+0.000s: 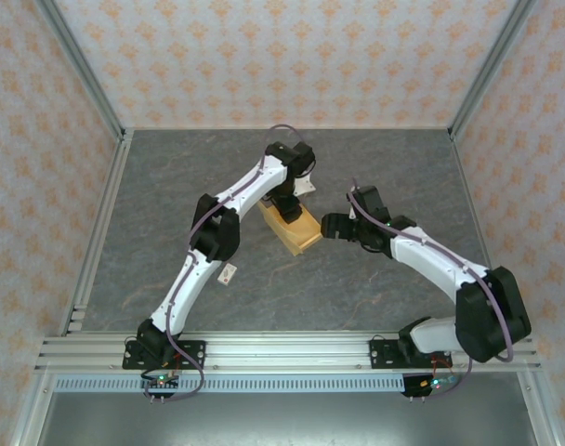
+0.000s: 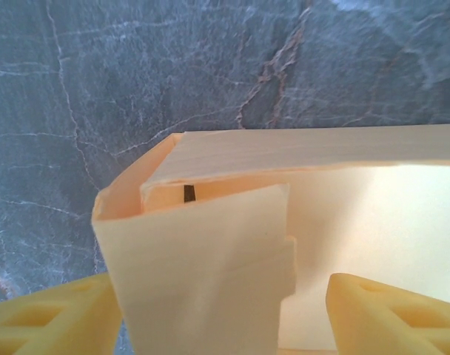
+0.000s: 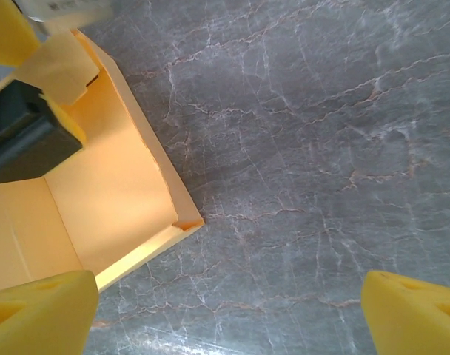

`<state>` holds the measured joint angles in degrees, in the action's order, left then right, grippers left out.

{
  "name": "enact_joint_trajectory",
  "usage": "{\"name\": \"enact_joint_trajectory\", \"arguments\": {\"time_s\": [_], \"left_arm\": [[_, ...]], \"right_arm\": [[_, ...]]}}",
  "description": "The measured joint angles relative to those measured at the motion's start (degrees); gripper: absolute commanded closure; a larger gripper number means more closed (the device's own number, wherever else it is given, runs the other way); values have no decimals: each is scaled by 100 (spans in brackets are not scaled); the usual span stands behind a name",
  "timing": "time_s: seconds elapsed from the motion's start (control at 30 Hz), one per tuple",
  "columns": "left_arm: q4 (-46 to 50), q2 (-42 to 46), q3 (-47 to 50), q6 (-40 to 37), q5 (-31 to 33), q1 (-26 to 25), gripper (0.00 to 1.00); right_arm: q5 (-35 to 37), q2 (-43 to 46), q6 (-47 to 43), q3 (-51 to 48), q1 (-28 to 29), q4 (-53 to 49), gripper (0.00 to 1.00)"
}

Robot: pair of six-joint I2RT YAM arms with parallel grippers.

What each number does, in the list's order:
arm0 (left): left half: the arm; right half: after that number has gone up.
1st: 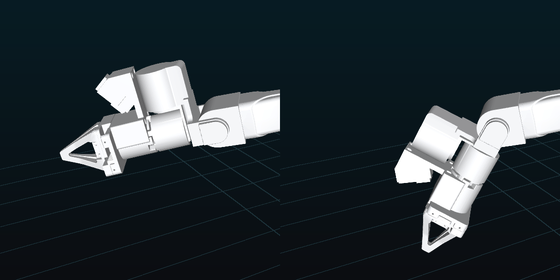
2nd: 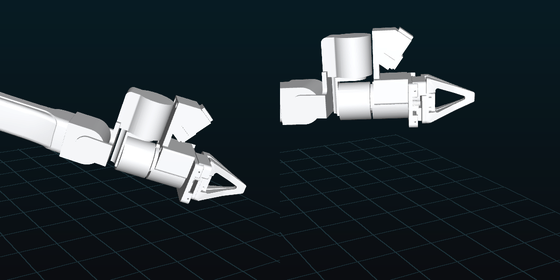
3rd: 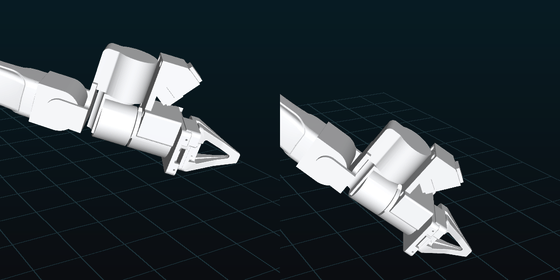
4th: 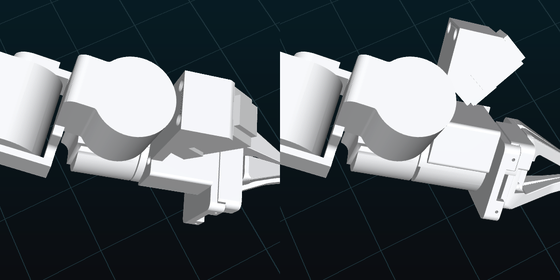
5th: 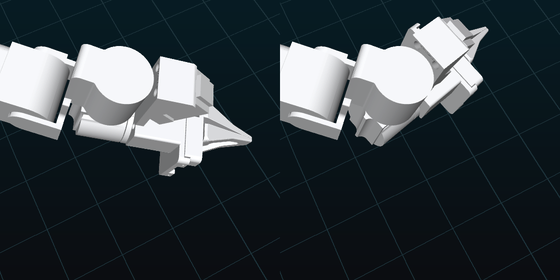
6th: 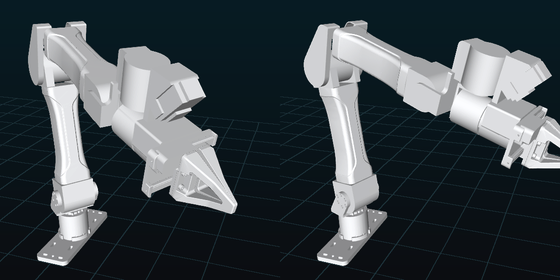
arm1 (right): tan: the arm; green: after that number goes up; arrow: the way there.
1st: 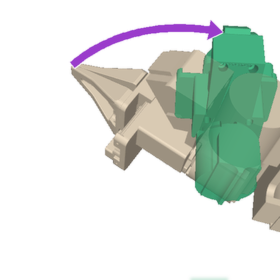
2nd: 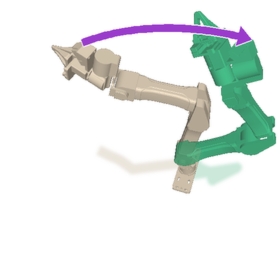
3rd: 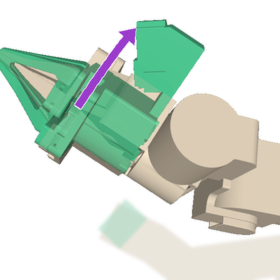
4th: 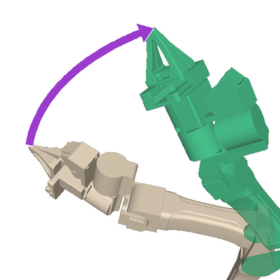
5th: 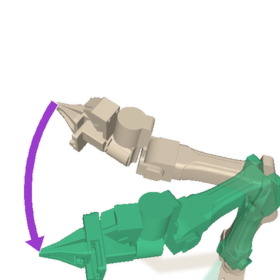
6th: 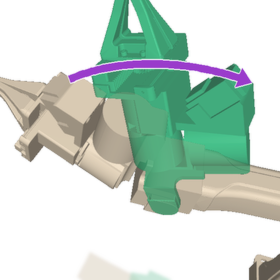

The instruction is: Fold the paper box

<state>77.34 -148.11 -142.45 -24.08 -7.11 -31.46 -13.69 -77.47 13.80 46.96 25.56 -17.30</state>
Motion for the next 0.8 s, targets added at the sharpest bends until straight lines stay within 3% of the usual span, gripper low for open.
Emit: {"name": "enact_joint_trajectory", "arguments": {"time_s": [0.3, 0.5, 0.6, 0.8], "left_arm": [[-227, 754, -2, 114, -621, 83, 13], [-662, 1445, 72, 693, -1049, 317, 24], [-1067, 2133, 592, 1191, -1062, 439, 27], [-2133, 4168, 2699, 2282, -793, 573, 28]], "right_arm": [[-649, -796, 245, 238, -271, 581, 16], [-1233, -1690, 424, 625, -273, 1047, 25], [-1469, -1908, 470, 658, -271, 1152, 30], [-1897, -1945, 662, 599, -111, 1484, 33]]}}
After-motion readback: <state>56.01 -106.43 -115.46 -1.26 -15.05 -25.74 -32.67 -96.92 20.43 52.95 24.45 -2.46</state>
